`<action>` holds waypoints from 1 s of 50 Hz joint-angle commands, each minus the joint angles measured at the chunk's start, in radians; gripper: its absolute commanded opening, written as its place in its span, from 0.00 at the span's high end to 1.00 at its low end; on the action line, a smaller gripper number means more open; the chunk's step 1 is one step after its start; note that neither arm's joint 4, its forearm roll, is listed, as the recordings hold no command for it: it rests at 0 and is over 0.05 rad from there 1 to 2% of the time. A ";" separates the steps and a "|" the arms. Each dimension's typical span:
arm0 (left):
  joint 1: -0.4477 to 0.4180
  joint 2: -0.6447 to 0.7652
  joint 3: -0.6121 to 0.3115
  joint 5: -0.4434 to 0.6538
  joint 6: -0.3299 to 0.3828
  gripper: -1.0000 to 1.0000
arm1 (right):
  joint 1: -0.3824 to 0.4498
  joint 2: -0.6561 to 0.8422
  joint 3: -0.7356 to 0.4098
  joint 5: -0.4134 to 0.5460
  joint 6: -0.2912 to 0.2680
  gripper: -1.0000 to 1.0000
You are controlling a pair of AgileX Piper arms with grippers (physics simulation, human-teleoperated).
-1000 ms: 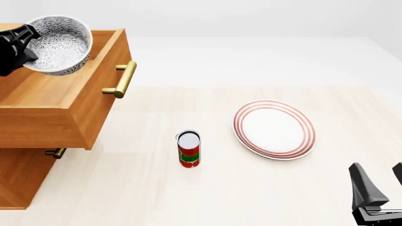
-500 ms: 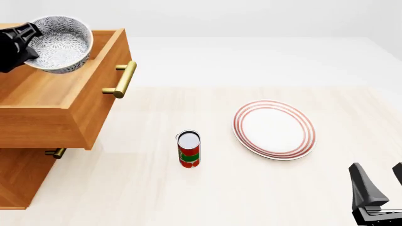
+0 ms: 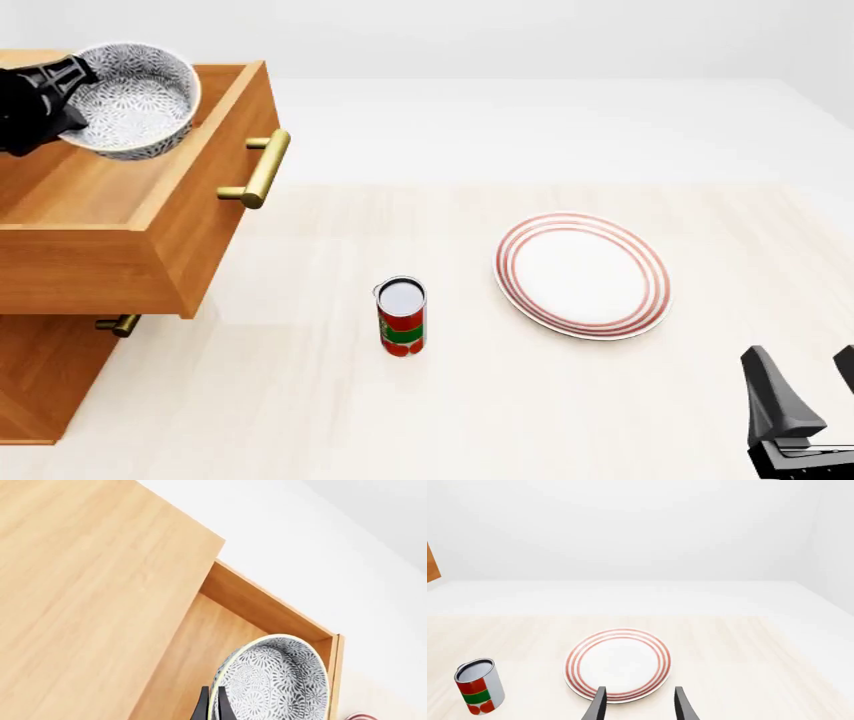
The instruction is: Put the bowl in the top drawer of the cabinet.
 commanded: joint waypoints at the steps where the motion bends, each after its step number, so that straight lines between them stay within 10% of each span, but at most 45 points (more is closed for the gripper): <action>1: 0.044 0.016 0.004 -0.015 0.020 1.00 | -0.002 -0.005 -0.001 0.002 0.000 0.00; 50: 0.047 0.069 0.010 -0.053 0.032 1.00 | -0.002 -0.004 -0.001 0.002 0.000 0.00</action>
